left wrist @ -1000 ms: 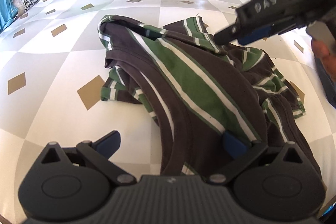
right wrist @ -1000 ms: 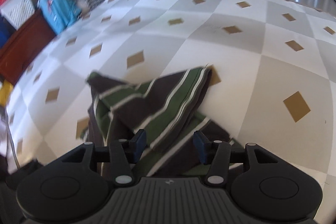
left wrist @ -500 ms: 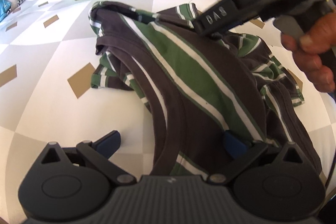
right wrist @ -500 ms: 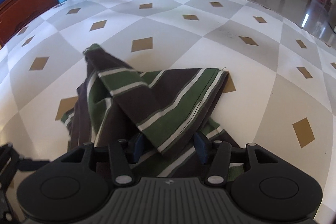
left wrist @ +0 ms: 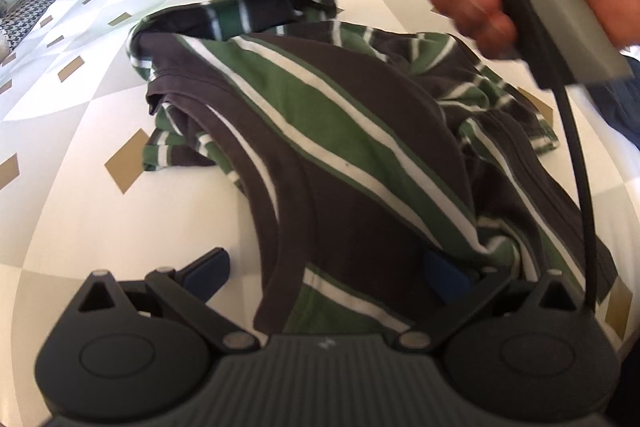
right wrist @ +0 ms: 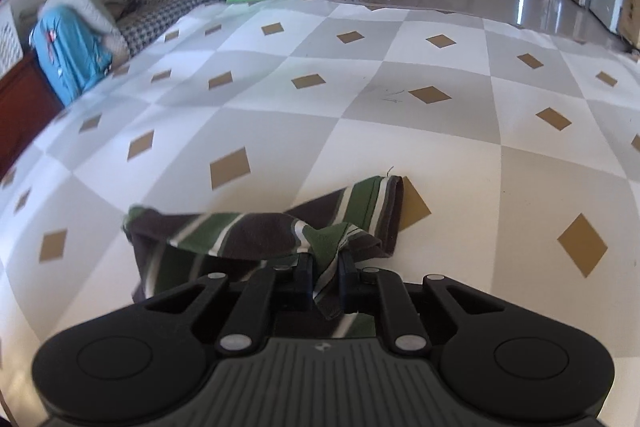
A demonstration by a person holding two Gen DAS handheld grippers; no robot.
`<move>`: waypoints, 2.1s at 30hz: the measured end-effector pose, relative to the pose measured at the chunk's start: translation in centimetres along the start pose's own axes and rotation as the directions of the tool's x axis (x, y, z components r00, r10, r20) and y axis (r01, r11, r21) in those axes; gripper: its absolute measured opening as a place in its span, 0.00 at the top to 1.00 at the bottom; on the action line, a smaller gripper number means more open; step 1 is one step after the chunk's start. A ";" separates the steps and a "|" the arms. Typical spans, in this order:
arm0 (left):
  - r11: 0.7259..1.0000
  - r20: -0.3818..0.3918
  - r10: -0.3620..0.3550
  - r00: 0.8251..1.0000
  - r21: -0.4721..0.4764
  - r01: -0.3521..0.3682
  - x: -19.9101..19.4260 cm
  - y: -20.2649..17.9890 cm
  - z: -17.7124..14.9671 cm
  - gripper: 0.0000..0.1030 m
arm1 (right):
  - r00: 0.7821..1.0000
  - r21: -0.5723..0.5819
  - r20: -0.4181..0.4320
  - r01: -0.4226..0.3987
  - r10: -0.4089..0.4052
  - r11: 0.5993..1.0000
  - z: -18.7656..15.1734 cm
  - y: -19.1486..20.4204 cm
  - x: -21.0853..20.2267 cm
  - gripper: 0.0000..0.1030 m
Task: Fold clothes
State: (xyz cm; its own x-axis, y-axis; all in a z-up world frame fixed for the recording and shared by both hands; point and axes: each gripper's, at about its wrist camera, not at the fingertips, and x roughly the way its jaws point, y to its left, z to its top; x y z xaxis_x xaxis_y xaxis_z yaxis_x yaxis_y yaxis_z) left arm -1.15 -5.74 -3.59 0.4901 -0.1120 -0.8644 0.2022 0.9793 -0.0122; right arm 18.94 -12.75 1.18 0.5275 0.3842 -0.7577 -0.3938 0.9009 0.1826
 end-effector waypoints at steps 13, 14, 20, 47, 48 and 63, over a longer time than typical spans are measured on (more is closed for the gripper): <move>0.995 -0.020 -0.079 0.997 -0.062 0.078 -1.3 1.3 -0.2 0.00 | 0.988 -0.010 0.065 -0.136 0.137 0.991 1.5 2.8 -0.1 0.88; 0.995 -0.008 -0.069 0.998 -0.073 0.068 -1.6 1.7 -0.1 0.00 | 0.988 -0.007 0.068 -0.139 0.139 0.990 1.6 2.9 0.0 0.88; 0.993 0.081 0.039 0.996 -0.116 -0.029 -4.0 4.5 1.6 0.00 | 0.987 0.012 0.078 -0.141 0.140 0.990 1.8 2.6 -0.2 0.88; 0.969 0.048 0.248 0.967 -0.024 -0.247 1.4 13.1 13.4 0.00 | 0.983 -0.002 0.080 -0.165 0.164 0.986 2.0 2.8 -0.6 0.87; 0.971 0.049 0.239 0.970 -0.027 -0.238 1.8 13.2 13.6 0.00 | 0.983 -0.002 0.078 -0.166 0.166 0.986 2.0 2.8 -0.5 0.87; 0.997 0.143 0.040 0.989 -0.066 -0.031 3.4 13.0 17.0 0.00 | 0.983 0.008 0.094 -0.156 0.155 0.988 2.1 2.2 -1.3 0.86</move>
State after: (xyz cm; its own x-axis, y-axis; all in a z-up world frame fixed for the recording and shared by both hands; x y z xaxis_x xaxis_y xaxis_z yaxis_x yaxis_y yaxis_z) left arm 17.51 3.80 1.85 0.6143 -0.0955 -0.7833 0.1307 0.9913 -0.0183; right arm 18.97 -10.81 3.95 0.5288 0.5365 -0.6577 -0.4653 0.8313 0.3040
